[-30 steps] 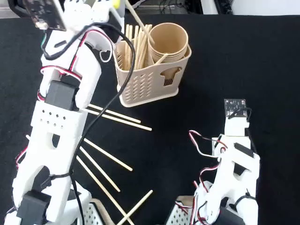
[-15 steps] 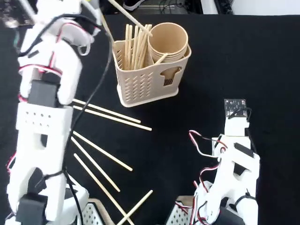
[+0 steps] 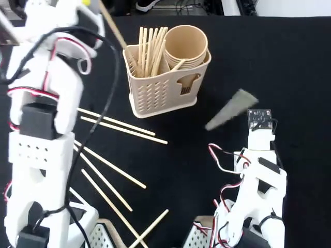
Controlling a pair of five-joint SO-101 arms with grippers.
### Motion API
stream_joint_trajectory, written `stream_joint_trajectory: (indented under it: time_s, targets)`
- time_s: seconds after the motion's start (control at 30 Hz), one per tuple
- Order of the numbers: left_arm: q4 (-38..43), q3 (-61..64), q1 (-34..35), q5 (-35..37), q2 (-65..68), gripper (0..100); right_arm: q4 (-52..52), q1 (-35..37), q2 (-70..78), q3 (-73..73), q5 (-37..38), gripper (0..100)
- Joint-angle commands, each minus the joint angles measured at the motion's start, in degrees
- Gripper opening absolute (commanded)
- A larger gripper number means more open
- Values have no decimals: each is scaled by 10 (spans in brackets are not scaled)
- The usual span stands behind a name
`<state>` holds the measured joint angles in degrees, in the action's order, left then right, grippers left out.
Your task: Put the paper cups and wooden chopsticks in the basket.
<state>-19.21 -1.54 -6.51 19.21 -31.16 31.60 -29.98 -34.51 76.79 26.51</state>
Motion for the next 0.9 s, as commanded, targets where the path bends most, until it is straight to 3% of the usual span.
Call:
stream_joint_trajectory:
  time_s: [0.0, 0.57, 0.87]
  targets:
    - [4, -8, -22, 6, 20, 29, -7, 5, -15, -2, 4, 54]
    - [137, -9, -4, 3, 121, 28, -7, 5, -15, -2, 4, 54]
    - [143, 51, -9, 2, 153, 28, -7, 5, -15, -2, 4, 54]
